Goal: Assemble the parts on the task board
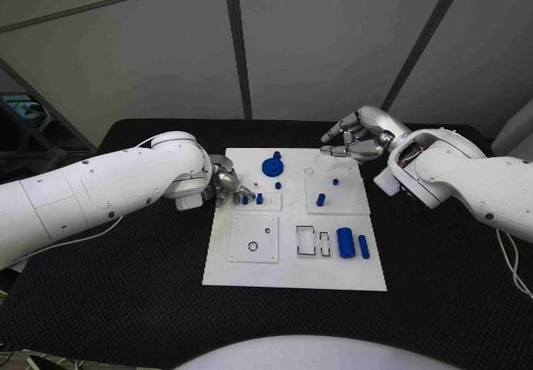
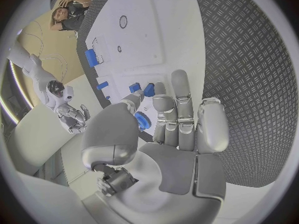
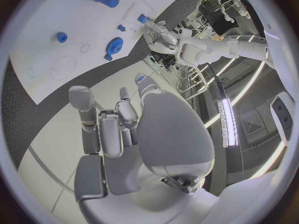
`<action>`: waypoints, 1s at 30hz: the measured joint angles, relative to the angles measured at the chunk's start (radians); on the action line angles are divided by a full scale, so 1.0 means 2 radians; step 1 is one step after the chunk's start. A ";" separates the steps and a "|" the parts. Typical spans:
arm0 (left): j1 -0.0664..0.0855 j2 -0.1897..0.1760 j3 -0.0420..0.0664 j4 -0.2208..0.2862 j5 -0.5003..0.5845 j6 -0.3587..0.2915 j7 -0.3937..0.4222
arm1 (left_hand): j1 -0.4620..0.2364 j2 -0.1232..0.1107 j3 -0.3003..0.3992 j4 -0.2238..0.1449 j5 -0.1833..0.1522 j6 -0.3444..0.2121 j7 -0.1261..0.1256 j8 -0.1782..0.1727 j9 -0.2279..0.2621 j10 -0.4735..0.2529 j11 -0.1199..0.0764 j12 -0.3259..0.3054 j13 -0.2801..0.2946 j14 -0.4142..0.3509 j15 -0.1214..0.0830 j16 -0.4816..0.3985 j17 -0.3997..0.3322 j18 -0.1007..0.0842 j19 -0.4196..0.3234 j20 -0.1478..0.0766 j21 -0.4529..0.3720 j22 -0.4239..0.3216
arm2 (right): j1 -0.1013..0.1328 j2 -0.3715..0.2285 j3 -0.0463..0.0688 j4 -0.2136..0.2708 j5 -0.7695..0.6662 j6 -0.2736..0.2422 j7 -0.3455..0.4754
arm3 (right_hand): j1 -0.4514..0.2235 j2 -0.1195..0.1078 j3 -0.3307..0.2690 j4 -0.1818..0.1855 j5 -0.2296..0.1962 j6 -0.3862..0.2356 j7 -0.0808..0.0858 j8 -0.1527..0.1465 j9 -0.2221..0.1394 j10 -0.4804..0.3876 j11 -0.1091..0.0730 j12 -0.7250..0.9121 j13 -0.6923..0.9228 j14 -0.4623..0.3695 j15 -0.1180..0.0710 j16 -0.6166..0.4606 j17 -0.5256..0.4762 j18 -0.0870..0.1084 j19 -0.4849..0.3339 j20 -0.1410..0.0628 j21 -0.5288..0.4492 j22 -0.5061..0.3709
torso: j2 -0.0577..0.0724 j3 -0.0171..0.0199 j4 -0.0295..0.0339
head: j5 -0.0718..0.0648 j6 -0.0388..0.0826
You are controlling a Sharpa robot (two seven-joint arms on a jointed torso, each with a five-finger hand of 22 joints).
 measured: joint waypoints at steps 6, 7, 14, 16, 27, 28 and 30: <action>0.000 -0.003 0.007 0.002 0.000 -0.018 0.006 | 0.013 0.005 -0.027 0.007 0.000 -0.011 0.009 -0.010 0.000 -0.024 0.007 -0.032 -0.042 0.000 0.000 0.000 0.000 0.000 -0.010 0.002 -0.022 -0.005 | 0.000 0.000 0.000 -0.001 0.000 0.000 0.000 | 0.000 0.000 0.000 0.000 0.000 0.000 0.000 0.000 0.000 0.000 0.000 0.000 0.000 0.000 0.000 0.000 0.000 0.000 0.000 0.000 0.000 0.000 | 0.000 -0.0001 -0.0001 | -0.001 0.000; 0.000 -0.004 0.010 0.003 0.000 -0.024 0.009 | 0.016 0.002 -0.034 0.009 0.000 -0.017 0.011 -0.013 0.000 -0.031 0.009 -0.041 -0.054 0.000 0.000 0.000 0.000 0.000 -0.014 0.003 -0.030 -0.012 | 0.000 0.000 0.000 -0.001 0.000 0.000 0.000 | 0.000 0.000 0.000 0.000 0.000 0.000 0.000 0.000 0.000 0.000 0.000 0.000 0.000 0.000 0.000 0.000 0.000 0.000 0.000 0.000 0.000 0.000 | 0.000 -0.0001 -0.0001 | -0.001 0.000; 0.000 -0.014 0.023 0.008 0.002 -0.064 0.032 | 0.043 -0.003 -0.090 0.029 0.000 -0.053 0.028 -0.036 -0.010 -0.075 0.025 -0.080 -0.110 -0.007 0.010 -0.002 0.000 0.000 -0.045 0.012 -0.085 -0.057 | 0.000 0.000 0.000 -0.002 0.000 0.000 0.000 | 0.000 0.000 0.000 0.000 0.000 0.000 0.000 0.000 0.000 0.000 0.000 0.000 0.000 0.000 0.000 0.000 0.000 0.000 0.000 0.000 0.000 -0.001 | 0.000 0.0000 -0.0001 | -0.003 0.001; 0.000 -0.017 0.024 0.009 0.004 -0.076 0.043 | 0.057 -0.002 -0.112 0.040 0.000 -0.064 0.033 -0.041 -0.015 -0.088 0.029 -0.080 -0.114 -0.013 0.017 -0.007 -0.001 0.000 -0.058 0.016 -0.111 -0.078 | 0.000 0.000 0.000 -0.002 0.000 0.000 0.000 | 0.000 0.000 0.000 0.000 0.000 0.000 0.000 0.000 0.000 0.000 0.000 0.000 -0.001 0.000 0.000 0.000 0.000 0.000 0.000 0.000 0.000 -0.001 | 0.000 0.0002 -0.0001 | -0.003 0.001; -0.001 -0.010 0.020 0.012 -0.006 -0.141 0.153 | 0.238 0.015 -0.117 -0.001 -0.025 -0.112 0.060 -0.077 -0.063 -0.208 0.056 -0.120 -0.155 -0.093 0.038 0.145 0.097 0.039 -0.186 0.037 -0.313 -0.224 | 0.000 0.000 0.000 -0.002 0.000 0.000 0.000 | 0.000 0.000 0.001 0.001 0.000 0.000 0.000 0.000 0.000 0.000 0.000 0.000 -0.001 0.000 0.000 0.000 0.000 0.000 0.000 0.000 0.000 -0.001 | 0.000 0.0008 -0.0001 | -0.006 0.006; -0.003 -0.007 0.019 0.013 -0.016 -0.149 0.171 | 0.255 0.015 -0.109 -0.009 -0.027 -0.108 0.063 -0.085 -0.071 -0.219 0.058 -0.134 -0.166 -0.112 0.041 0.133 0.084 0.039 -0.194 0.039 -0.322 -0.228 | 0.000 0.000 0.000 -0.003 0.000 0.000 0.000 | 0.000 0.000 0.001 0.001 0.000 0.000 0.000 0.000 0.000 0.000 0.000 0.000 -0.001 0.000 0.000 0.000 0.000 0.000 0.000 0.000 0.000 -0.001 | 0.000 0.0008 -0.0001 | -0.007 0.007; -0.004 -0.004 0.016 0.014 -0.034 -0.162 0.197 | 0.279 0.009 -0.084 -0.018 -0.031 -0.095 0.064 -0.107 -0.091 -0.227 0.062 -0.170 -0.198 -0.137 0.048 0.128 0.070 0.039 -0.202 0.043 -0.338 -0.237 | 0.000 0.000 0.000 -0.003 0.000 0.000 0.000 | 0.000 0.000 0.001 0.001 0.000 0.000 0.000 0.000 0.000 0.000 0.000 -0.002 -0.002 0.000 0.000 -0.002 0.000 0.005 -0.002 -0.002 -0.002 -0.003 | 0.000 0.0008 -0.0001 | -0.008 0.008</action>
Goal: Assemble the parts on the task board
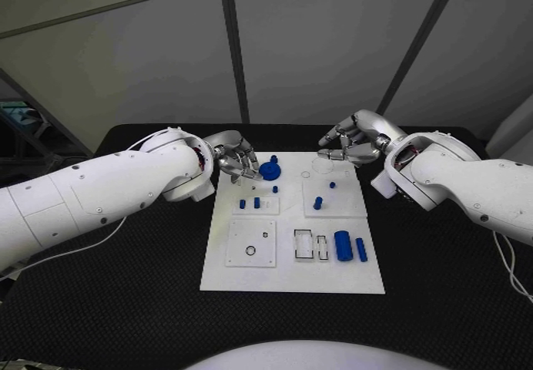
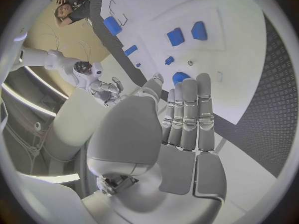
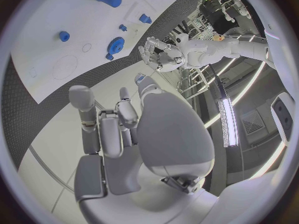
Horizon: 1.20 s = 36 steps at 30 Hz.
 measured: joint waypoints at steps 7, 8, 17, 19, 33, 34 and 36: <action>-0.004 0.017 -0.019 -0.007 -0.081 -0.036 0.077 | 0.007 -0.025 0.067 -0.014 0.000 0.040 -0.002 -0.060 -0.052 0.011 0.007 -0.069 -0.081 -0.011 0.004 0.024 -0.030 -0.026 0.004 0.004 -0.008 -0.004 | 0.000 0.001 0.000 0.000 0.000 0.000 0.000 | 0.000 0.000 0.000 0.000 0.000 -0.002 -0.002 0.000 0.000 -0.002 -0.002 0.000 -0.001 0.000 0.000 -0.001 0.000 0.003 0.000 0.000 -0.001 -0.002 | 0.000 0.0000 -0.0007 | -0.003 0.003; -0.004 0.020 -0.021 -0.010 -0.091 -0.038 0.083 | 0.005 -0.027 0.071 -0.015 0.000 0.043 -0.003 -0.064 -0.055 0.012 0.008 -0.073 -0.086 -0.011 0.004 0.026 -0.033 -0.026 0.006 0.005 -0.008 -0.004 | 0.000 0.001 0.000 0.001 0.000 0.000 0.000 | 0.000 0.000 0.000 0.000 0.000 -0.002 -0.002 0.000 0.000 -0.002 -0.002 0.000 -0.001 0.000 0.000 -0.001 0.000 0.003 0.000 0.000 -0.001 -0.002 | 0.000 -0.0002 -0.0007 | -0.003 0.003; -0.013 0.044 -0.029 -0.035 -0.166 -0.047 0.115 | -0.010 -0.042 0.091 -0.022 -0.002 0.058 -0.004 -0.092 -0.075 0.018 0.008 -0.092 -0.119 0.000 0.004 0.057 -0.047 0.000 0.022 0.004 -0.004 0.004 | 0.000 0.003 0.000 0.001 -0.001 0.000 0.000 | 0.000 0.000 0.000 0.000 0.000 -0.002 -0.002 0.000 0.000 -0.002 -0.002 0.000 -0.002 0.000 0.000 -0.001 0.000 0.003 0.000 0.000 -0.001 -0.003 | 0.001 -0.0006 -0.0007 | -0.006 0.005; -0.013 0.050 -0.029 -0.041 -0.175 -0.047 0.118 | -0.012 -0.044 0.094 -0.022 -0.002 0.063 -0.005 -0.093 -0.077 0.018 0.009 -0.094 -0.122 0.005 0.004 0.066 -0.044 0.000 0.025 0.006 -0.002 0.005 | 0.000 0.003 0.000 0.001 -0.002 0.000 0.000 | 0.000 0.000 0.000 0.000 0.001 -0.002 -0.002 0.000 0.000 -0.002 -0.002 -0.003 -0.003 0.000 0.000 -0.001 0.000 0.003 0.000 0.000 -0.001 -0.003 | 0.000 -0.0006 -0.0007 | -0.006 0.005; -0.014 0.077 -0.029 -0.072 -0.211 -0.028 0.119 | -0.019 -0.041 0.107 -0.030 -0.002 0.079 -0.005 -0.106 -0.083 0.023 0.009 -0.100 -0.141 0.041 0.002 0.138 0.008 -0.027 0.037 0.004 0.013 0.019 | 0.000 0.005 0.000 0.001 -0.003 0.000 0.000 | 0.000 0.000 0.000 0.000 0.002 -0.002 -0.002 0.000 0.000 -0.002 -0.002 -0.003 -0.003 0.000 0.000 -0.001 0.000 0.003 0.000 0.000 -0.001 -0.003 | 0.000 -0.0002 -0.0007 | -0.008 0.006; -0.014 0.078 -0.029 -0.074 -0.213 -0.026 0.119 | -0.019 -0.041 0.109 -0.031 -0.002 0.082 -0.005 -0.108 -0.083 0.027 0.008 -0.101 -0.142 0.046 0.002 0.145 0.013 -0.026 0.038 0.004 0.016 0.021 | 0.000 0.005 0.000 0.001 -0.003 0.000 0.000 | 0.000 0.000 0.000 0.000 0.002 -0.002 -0.002 0.000 0.000 -0.002 -0.002 -0.003 -0.003 0.000 0.000 -0.001 0.000 0.003 0.000 0.000 -0.001 -0.003 | 0.000 -0.0002 -0.0007 | -0.008 0.006; -0.014 0.081 -0.029 -0.077 -0.215 -0.021 0.118 | -0.022 -0.039 0.110 -0.032 -0.002 0.083 -0.004 -0.109 -0.083 0.028 0.008 -0.102 -0.144 0.050 0.002 0.153 0.020 -0.003 0.041 0.004 0.017 0.024 | 0.000 0.005 0.000 0.001 -0.004 0.000 0.000 | 0.000 0.000 0.000 0.000 0.002 -0.002 -0.002 0.000 0.000 -0.002 -0.002 -0.003 -0.003 0.000 0.000 -0.001 0.000 0.003 0.000 0.000 -0.001 -0.003 | 0.000 -0.0002 -0.0006 | -0.009 0.005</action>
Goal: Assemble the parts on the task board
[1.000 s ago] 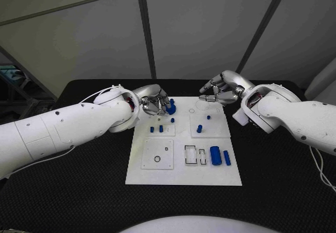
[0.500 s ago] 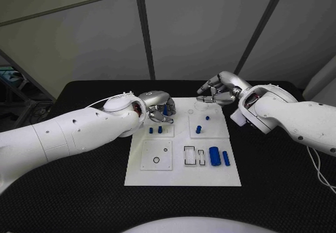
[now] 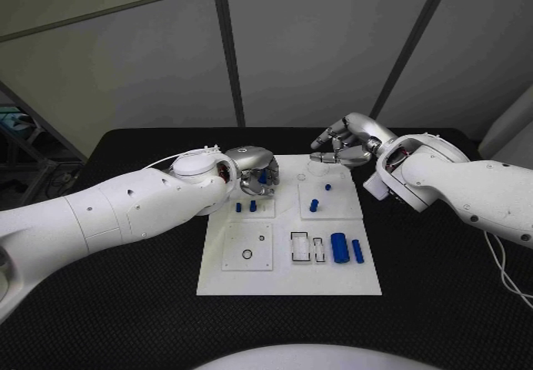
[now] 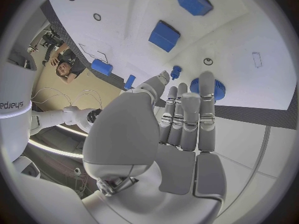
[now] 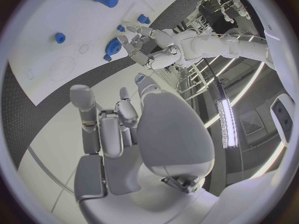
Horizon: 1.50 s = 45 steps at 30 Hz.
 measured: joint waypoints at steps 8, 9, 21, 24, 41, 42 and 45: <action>0.000 0.009 0.000 -0.009 -0.006 0.020 -0.007 | 0.000 0.000 0.015 -0.007 0.000 0.004 0.001 -0.009 -0.001 0.005 -0.002 -0.005 -0.008 0.017 -0.002 0.030 0.024 0.000 0.005 -0.002 0.012 0.011 | 0.000 0.000 0.000 0.001 0.000 0.000 0.000 | 0.000 0.000 0.000 0.000 0.000 -0.002 0.002 0.000 0.000 0.000 0.000 0.000 0.000 0.000 0.000 0.000 0.000 0.000 0.000 0.000 0.000 0.000 | 0.000 -0.0001 0.0003 | 0.000 -0.001; 0.000 0.010 0.000 -0.010 -0.006 0.022 -0.008 | 0.000 0.000 0.017 -0.009 0.000 0.004 0.001 -0.011 -0.001 0.007 -0.002 -0.005 -0.009 0.019 -0.001 0.034 0.027 0.000 0.005 -0.002 0.013 0.012 | 0.000 0.000 0.000 0.001 0.000 0.000 0.000 | 0.000 0.000 0.000 0.000 0.000 -0.002 0.002 0.000 0.000 0.000 0.000 0.000 0.000 0.000 0.000 0.000 0.000 0.000 0.000 0.000 0.000 0.000 | 0.000 -0.0001 0.0003 | -0.001 -0.001; -0.001 0.016 0.000 -0.014 -0.009 0.037 -0.016 | -0.003 0.003 0.031 -0.013 0.000 0.011 0.002 -0.016 -0.001 0.019 -0.003 -0.005 -0.013 0.032 -0.003 0.056 0.048 -0.001 0.017 -0.002 0.040 0.036 | 0.000 0.001 0.000 0.001 -0.001 0.000 0.000 | 0.000 0.000 0.000 0.000 0.000 -0.002 0.002 0.000 0.000 0.000 0.000 0.000 0.000 0.000 0.000 0.000 0.000 0.000 0.000 0.000 0.000 0.000 | 0.000 -0.0002 0.0006 | -0.001 -0.003; -0.001 0.016 0.000 -0.015 -0.009 0.039 -0.017 | -0.005 0.005 0.037 -0.015 0.000 0.015 0.001 -0.019 -0.001 0.026 -0.005 -0.005 -0.014 0.038 -0.005 0.065 0.056 -0.001 0.024 -0.004 0.052 0.046 | 0.000 0.001 0.000 0.000 -0.001 0.000 0.000 | 0.000 0.000 0.000 0.000 0.000 -0.002 0.002 0.000 0.000 0.000 0.000 0.000 0.000 0.000 0.000 0.000 0.000 0.000 0.000 0.000 0.000 0.000 | 0.000 -0.0002 0.0007 | -0.001 -0.003; -0.001 0.018 0.001 -0.016 -0.010 0.046 -0.018 | 0.004 0.023 0.075 -0.039 -0.006 0.044 0.001 -0.029 0.001 0.064 -0.012 -0.019 -0.015 0.084 -0.012 0.126 0.144 -0.001 0.061 -0.011 0.125 0.108 | 0.000 0.002 0.000 0.000 -0.001 0.001 0.000 | 0.002 0.002 0.000 0.000 0.000 -0.002 0.002 0.002 0.000 0.000 0.000 0.000 0.000 0.000 0.000 0.000 0.000 0.000 0.000 0.000 0.000 0.000 | -0.001 -0.0001 0.0009 | -0.002 -0.003; -0.001 0.018 0.001 -0.016 -0.010 0.046 -0.018 | 0.004 0.024 0.077 -0.041 -0.006 0.044 0.001 -0.031 0.001 0.064 -0.011 -0.019 -0.015 0.085 -0.011 0.127 0.147 -0.001 0.061 -0.011 0.127 0.110 | 0.000 0.002 0.000 0.000 -0.001 0.001 0.000 | 0.002 0.002 0.000 0.000 0.000 -0.002 0.002 0.002 0.000 0.000 0.000 0.000 0.000 0.000 0.000 0.000 0.000 0.000 0.000 0.000 0.000 0.000 | -0.001 -0.0001 0.0009 | -0.002 -0.003; -0.002 0.017 0.001 -0.015 -0.010 0.044 -0.018 | 0.006 0.025 0.082 -0.044 -0.006 0.046 0.003 -0.033 0.001 0.065 -0.010 -0.022 -0.015 0.087 -0.012 0.129 0.151 -0.001 0.061 -0.011 0.129 0.114 | 0.000 0.002 0.000 0.001 -0.001 0.001 0.000 | 0.002 0.002 0.000 0.000 0.000 -0.002 0.002 0.002 0.000 0.000 0.000 0.000 0.000 0.000 0.000 0.000 0.000 0.000 0.000 0.000 0.000 0.000 | -0.001 -0.0001 0.0009 | -0.002 -0.002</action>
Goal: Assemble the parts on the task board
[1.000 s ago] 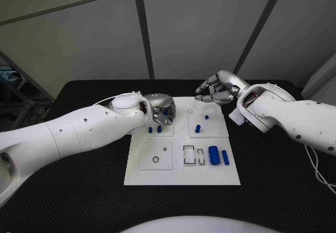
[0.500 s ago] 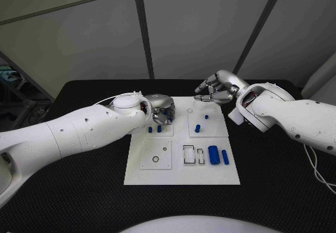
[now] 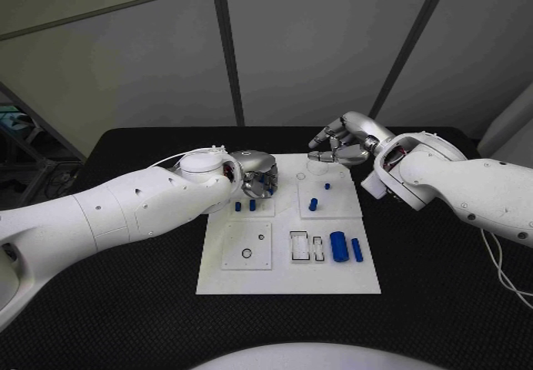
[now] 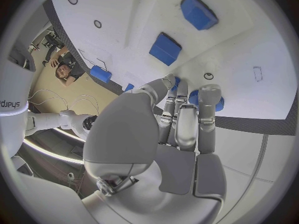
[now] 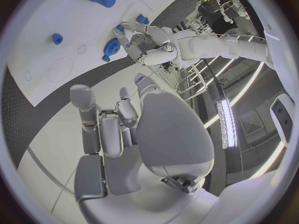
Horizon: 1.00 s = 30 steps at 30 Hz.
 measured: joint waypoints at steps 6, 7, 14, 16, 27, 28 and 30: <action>-0.002 -0.010 0.001 0.010 0.001 -0.007 0.002 | 0.000 0.000 0.003 -0.003 0.000 0.002 0.002 -0.005 -0.001 0.002 0.002 -0.006 0.000 0.002 0.002 0.004 0.005 0.000 0.002 0.002 0.005 0.005 | 0.000 0.000 0.000 0.000 0.000 0.000 0.000 | 0.000 0.000 0.000 0.000 0.002 0.000 0.000 0.000 0.000 0.000 0.000 0.000 0.000 0.000 0.000 0.000 0.000 0.000 0.000 0.000 0.000 0.000 | 0.000 -0.0002 0.0000 | 0.000 0.001; -0.003 -0.012 0.003 0.012 0.002 -0.009 0.002 | 0.000 0.000 0.003 -0.003 0.000 0.002 0.002 -0.006 -0.001 0.002 0.002 -0.006 0.000 0.002 0.002 0.004 0.005 0.000 0.002 0.002 0.005 0.005 | 0.000 0.000 0.000 0.000 0.000 0.000 0.000 | 0.000 0.000 0.000 0.000 0.002 0.000 0.000 0.000 0.000 0.000 0.000 0.000 0.000 0.000 0.000 0.000 0.000 0.000 0.000 0.000 0.000 0.000 | 0.000 -0.0003 0.0000 | 0.000 0.001; -0.003 -0.032 0.026 0.033 0.007 -0.019 0.005 | 0.000 0.000 0.005 -0.005 0.000 0.002 0.002 -0.008 -0.001 0.005 0.002 -0.010 0.000 0.002 0.002 0.006 0.006 0.000 0.002 0.002 0.008 0.008 | 0.000 -0.001 0.000 -0.001 0.000 0.000 0.000 | 0.000 0.000 0.000 0.000 0.002 0.000 0.000 0.000 0.000 0.000 0.000 0.000 0.000 0.000 0.000 0.000 0.000 0.000 0.000 0.000 0.000 0.000 | -0.001 -0.0003 0.0010 | -0.001 0.002; -0.002 -0.038 0.031 0.038 0.008 -0.022 0.005 | 0.000 0.000 0.005 -0.005 0.000 0.003 0.003 -0.008 -0.001 0.005 0.002 -0.010 0.000 0.003 0.003 0.006 0.008 0.000 0.002 0.002 0.009 0.009 | 0.000 -0.001 0.000 -0.001 0.000 0.000 0.000 | 0.000 0.000 0.000 0.000 0.002 0.000 0.000 0.000 0.000 0.000 0.000 0.000 0.000 0.000 0.000 0.000 0.000 0.000 0.000 0.000 0.000 0.000 | -0.001 -0.0004 0.0012 | -0.001 0.003; -0.003 -0.070 0.037 0.062 0.021 -0.029 0.003 | -0.005 -0.005 0.005 -0.005 0.000 0.005 0.002 -0.010 -0.001 0.006 0.001 -0.013 0.001 0.004 0.004 0.008 0.009 0.000 0.002 0.002 0.012 0.012 | 0.000 -0.001 0.000 -0.002 0.000 0.000 0.000 | 0.000 0.000 0.000 0.000 0.002 0.000 0.000 0.000 0.000 0.000 0.000 0.000 0.000 0.000 0.000 0.000 0.000 0.000 0.000 0.000 0.000 0.000 | 0.000 -0.0003 0.0011 | 0.003 0.004; -0.003 -0.073 0.037 0.062 0.023 -0.029 0.003 | -0.005 -0.005 0.005 -0.005 0.000 0.005 0.002 -0.010 -0.001 0.006 0.001 -0.014 0.001 0.004 0.004 0.008 0.009 0.000 0.002 0.002 0.012 0.012 | 0.000 -0.002 0.000 -0.002 0.000 0.000 0.000 | 0.000 0.000 0.000 0.000 0.002 0.000 0.000 0.000 0.000 0.000 0.000 0.000 0.000 0.000 0.000 0.000 0.000 0.000 0.000 0.000 0.000 0.000 | 0.000 -0.0003 0.0010 | 0.003 0.004; -0.003 -0.077 0.037 0.064 0.025 -0.027 0.001 | -0.006 -0.005 0.005 -0.005 0.000 0.005 0.002 -0.010 -0.001 0.006 0.001 -0.016 0.001 0.004 0.004 0.008 0.007 0.000 0.002 0.002 0.012 0.012 | 0.000 -0.002 0.000 -0.002 0.000 0.000 0.000 | 0.000 0.000 0.000 0.000 0.002 0.000 0.000 0.000 0.000 0.000 0.000 0.000 0.000 0.000 0.000 0.000 0.000 0.000 0.000 0.000 0.000 0.000 | 0.000 -0.0002 0.0009 | 0.003 0.004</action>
